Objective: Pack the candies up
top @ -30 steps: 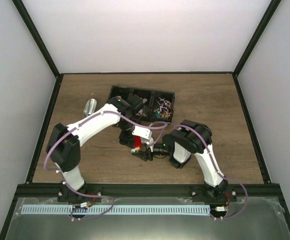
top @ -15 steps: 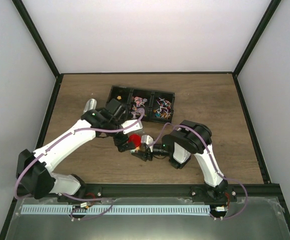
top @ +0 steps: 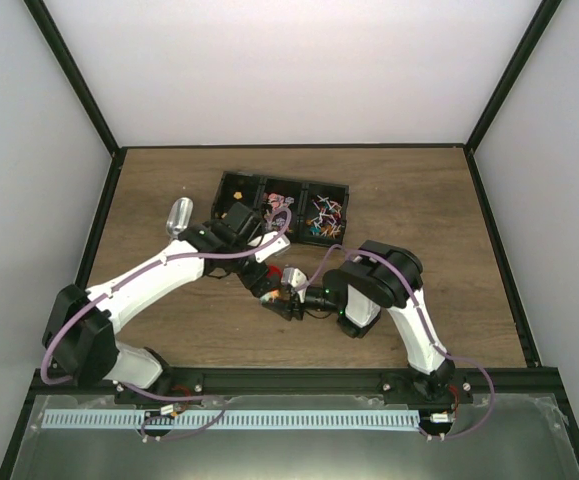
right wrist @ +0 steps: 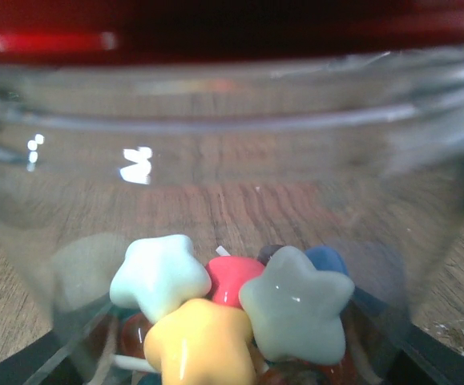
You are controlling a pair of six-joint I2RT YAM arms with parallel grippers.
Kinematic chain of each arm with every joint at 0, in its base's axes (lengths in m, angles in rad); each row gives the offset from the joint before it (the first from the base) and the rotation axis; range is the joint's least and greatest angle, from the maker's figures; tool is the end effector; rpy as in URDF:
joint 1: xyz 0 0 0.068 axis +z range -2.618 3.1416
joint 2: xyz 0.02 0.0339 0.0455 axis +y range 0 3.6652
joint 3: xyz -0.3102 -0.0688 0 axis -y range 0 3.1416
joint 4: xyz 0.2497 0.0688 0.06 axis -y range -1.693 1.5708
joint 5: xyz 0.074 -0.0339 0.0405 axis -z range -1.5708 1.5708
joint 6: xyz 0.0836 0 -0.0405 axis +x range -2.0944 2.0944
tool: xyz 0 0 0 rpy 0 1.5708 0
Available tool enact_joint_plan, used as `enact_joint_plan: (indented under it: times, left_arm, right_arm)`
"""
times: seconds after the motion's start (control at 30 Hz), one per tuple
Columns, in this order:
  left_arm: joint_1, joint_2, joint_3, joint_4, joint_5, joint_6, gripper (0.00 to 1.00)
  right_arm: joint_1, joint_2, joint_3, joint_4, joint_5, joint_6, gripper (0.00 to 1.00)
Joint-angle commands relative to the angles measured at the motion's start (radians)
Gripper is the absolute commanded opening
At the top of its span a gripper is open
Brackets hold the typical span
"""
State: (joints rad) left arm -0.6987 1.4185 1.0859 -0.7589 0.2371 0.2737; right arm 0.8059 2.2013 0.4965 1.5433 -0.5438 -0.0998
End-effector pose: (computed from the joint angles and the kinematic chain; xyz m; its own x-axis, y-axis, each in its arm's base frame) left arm 0.2172 -0.2081 0.2575 -0.4627 0.7318 -0.5003 0.8654 0.4952 -0.0760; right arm 0.2268 0.2988 0.0852 -0.0140 -0.1378 -0.9904 -0.9773 0.2115 -0.0156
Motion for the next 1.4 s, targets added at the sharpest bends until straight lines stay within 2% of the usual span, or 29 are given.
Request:
enact_joint_plan:
  times: [0.0, 0.2, 0.37, 0.43, 0.53, 0.67, 0.73, 0.87, 1.0, 1.1, 1.17, 1.23, 1.3, 1.37]
  left_arm:
    - [-0.004, 0.036, -0.01, 0.033, -0.026, -0.029, 0.92]
    - [-0.005, 0.034, -0.035, 0.027, -0.038, 0.001, 0.88]
    - [-0.004, 0.028, -0.035, 0.032, -0.037, 0.019, 0.69]
    - [-0.004, 0.028, -0.031, 0.025, -0.028, 0.051, 0.64]
    - [0.0, 0.04, -0.019, -0.013, 0.02, 0.174, 0.61]
    - [0.01, 0.121, 0.042, -0.152, 0.076, 0.471, 0.61]
    - [0.013, 0.181, 0.097, -0.247, 0.058, 0.586, 0.59]
    - [0.013, 0.223, 0.155, -0.306, 0.024, 0.751, 0.59]
    - [0.004, 0.239, 0.187, -0.379, -0.015, 0.937, 0.62]
    - [0.001, 0.259, 0.218, -0.392, -0.063, 1.014, 0.66]
    - [0.002, 0.275, 0.245, -0.387, -0.088, 1.035, 0.76]
    - [0.005, 0.289, 0.275, -0.359, -0.103, 0.99, 0.9]
    - [0.016, 0.296, 0.331, -0.359, -0.07, 0.892, 0.97]
    - [0.035, 0.279, 0.367, -0.362, 0.009, 0.748, 1.0]
  right_arm:
    - [0.015, 0.009, -0.007, 0.21, 0.053, -0.01, 0.42]
    - [0.018, 0.009, -0.003, 0.206, 0.05, -0.013, 0.42]
    - [0.018, 0.006, -0.005, 0.204, 0.043, -0.017, 0.42]
    - [0.018, 0.005, -0.008, 0.205, 0.028, -0.019, 0.42]
    - [0.017, 0.003, -0.013, 0.212, -0.005, -0.021, 0.42]
    - [0.018, 0.003, -0.016, 0.224, -0.073, -0.024, 0.41]
    - [0.018, 0.004, -0.015, 0.225, -0.089, -0.031, 0.4]
    - [0.018, 0.004, -0.02, 0.225, -0.099, -0.04, 0.39]
    - [0.018, 0.002, -0.025, 0.223, -0.104, -0.036, 0.38]
    - [0.018, 0.002, -0.028, 0.228, -0.107, -0.037, 0.38]
    - [0.018, 0.0, -0.029, 0.228, -0.107, -0.038, 0.37]
    - [0.019, -0.003, -0.03, 0.225, -0.096, -0.035, 0.37]
    - [0.018, -0.005, -0.031, 0.223, -0.08, -0.034, 0.37]
    - [0.018, -0.008, -0.035, 0.221, -0.064, -0.016, 0.36]
